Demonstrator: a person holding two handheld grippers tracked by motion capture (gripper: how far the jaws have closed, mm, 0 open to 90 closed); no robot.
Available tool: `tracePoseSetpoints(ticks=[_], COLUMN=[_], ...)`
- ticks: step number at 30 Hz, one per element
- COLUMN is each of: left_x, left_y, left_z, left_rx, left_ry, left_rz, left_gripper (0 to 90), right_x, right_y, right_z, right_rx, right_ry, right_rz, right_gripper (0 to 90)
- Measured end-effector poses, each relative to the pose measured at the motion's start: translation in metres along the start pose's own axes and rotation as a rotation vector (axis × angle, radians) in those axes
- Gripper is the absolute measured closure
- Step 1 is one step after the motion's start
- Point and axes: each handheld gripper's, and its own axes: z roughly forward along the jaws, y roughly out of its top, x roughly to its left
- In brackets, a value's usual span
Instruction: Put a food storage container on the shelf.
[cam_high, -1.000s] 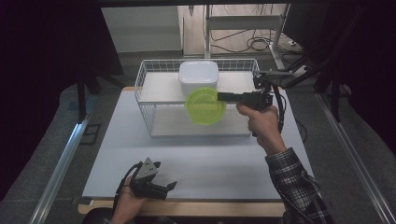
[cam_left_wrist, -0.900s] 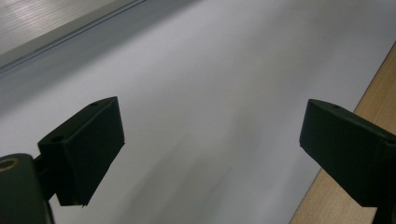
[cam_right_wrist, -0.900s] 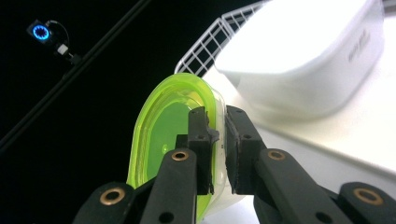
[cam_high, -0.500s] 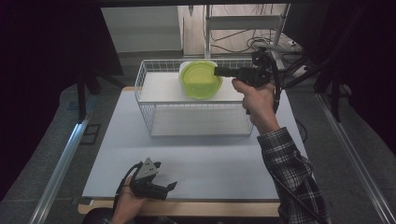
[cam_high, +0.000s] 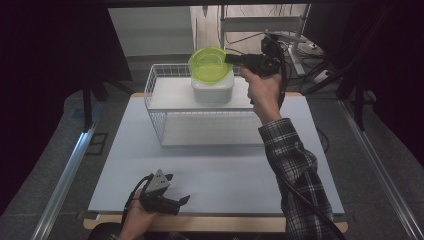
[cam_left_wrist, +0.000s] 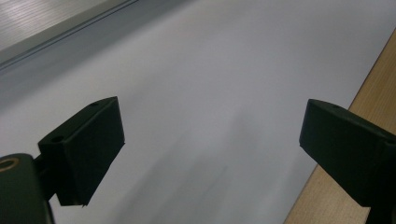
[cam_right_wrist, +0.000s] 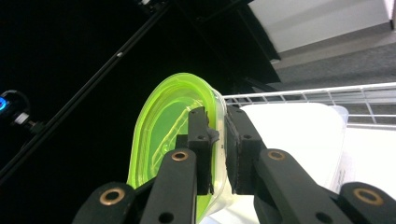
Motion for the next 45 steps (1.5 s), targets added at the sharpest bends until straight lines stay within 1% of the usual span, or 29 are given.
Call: tracePoseSetpoints(ticks=[6, 8, 9, 13, 17, 19, 21, 24, 26, 30, 32, 35, 38, 40, 43, 45], left_x=[0.0, 0.0, 0.0, -0.001, -0.001, -0.001, -0.001, -0.001, -0.001, -0.001, -0.001, -0.002, -0.001, -0.002, -0.002, -0.002], left_y=[0.0, 0.0, 0.0, 0.0, 0.0, 0.0, 0.0, 0.0, 0.0, 0.0, 0.0, 0.0, 0.0, 0.0, 0.0, 0.0], left_z=[0.0, 0.0, 0.0, 0.0, 0.0, 0.001, 0.001, 0.001, 0.001, 0.001, 0.001, 0.001, 0.001, 0.001, 0.001, 0.001], left_rx=[0.002, 0.002, 0.002, 0.004, 0.006, 0.007, 0.008, 0.009, 0.01, 0.012, 0.013, 0.013, 0.012, 0.011, 0.011, 0.01], left_ry=[-0.004, -0.005, -0.006, -0.007, -0.008, -0.008, -0.008, -0.008, -0.008, -0.009, -0.009, -0.009, -0.009, -0.008, -0.008, -0.009], left_rz=[0.004, 0.004, 0.005, 0.007, 0.009, 0.01, 0.01, 0.011, 0.012, 0.012, 0.013, 0.014, 0.013, 0.013, 0.013, 0.011], left_gripper=[6.1, 6.1, 6.1, 6.1, 6.1, 6.1, 6.1, 6.1, 6.1, 6.2, 6.2, 6.2, 6.2, 6.2, 6.1, 6.1], right_x=[-0.004, -0.006, -0.007, -0.008, -0.006, -0.006, -0.006, -0.008, -0.01, -0.013, -0.014, -0.015, -0.014, -0.013, -0.011, -0.011], right_y=[0.003, 0.003, 0.003, 0.003, 0.001, 0.001, 0.001, 0.001, 0.001, 0.002, 0.002, 0.003, 0.004, 0.004, 0.004, 0.003], right_z=[0.014, 0.017, 0.018, 0.019, 0.018, 0.018, 0.018, 0.018, 0.018, 0.019, 0.019, 0.019, 0.017, 0.015, 0.011, 0.009], right_rx=[-0.01, -0.012, -0.016, -0.026, -0.037, -0.038, -0.04, -0.042, -0.05, -0.052, -0.046, -0.052, -0.057, -0.06, -0.049, -0.035], right_ry=[-0.049, -0.063, -0.063, -0.072, -0.121, -0.13, -0.149, -0.165, -0.164, -0.165, -0.166, -0.153, -0.142, -0.143, -0.134, -0.126], right_rz=[0.019, 0.026, 0.033, 0.038, 0.021, 0.019, 0.016, 0.023, 0.036, 0.038, 0.029, 0.024, -0.002, -0.027, -0.07, -0.094], right_gripper=[81.7, 81.7, 81.6, 81.0, 79.8, 79.3, 78.1, 73.8, 70.8, 69.2, 67.4, 62.8, 54.3, 47.5, 38.8, 35.0])
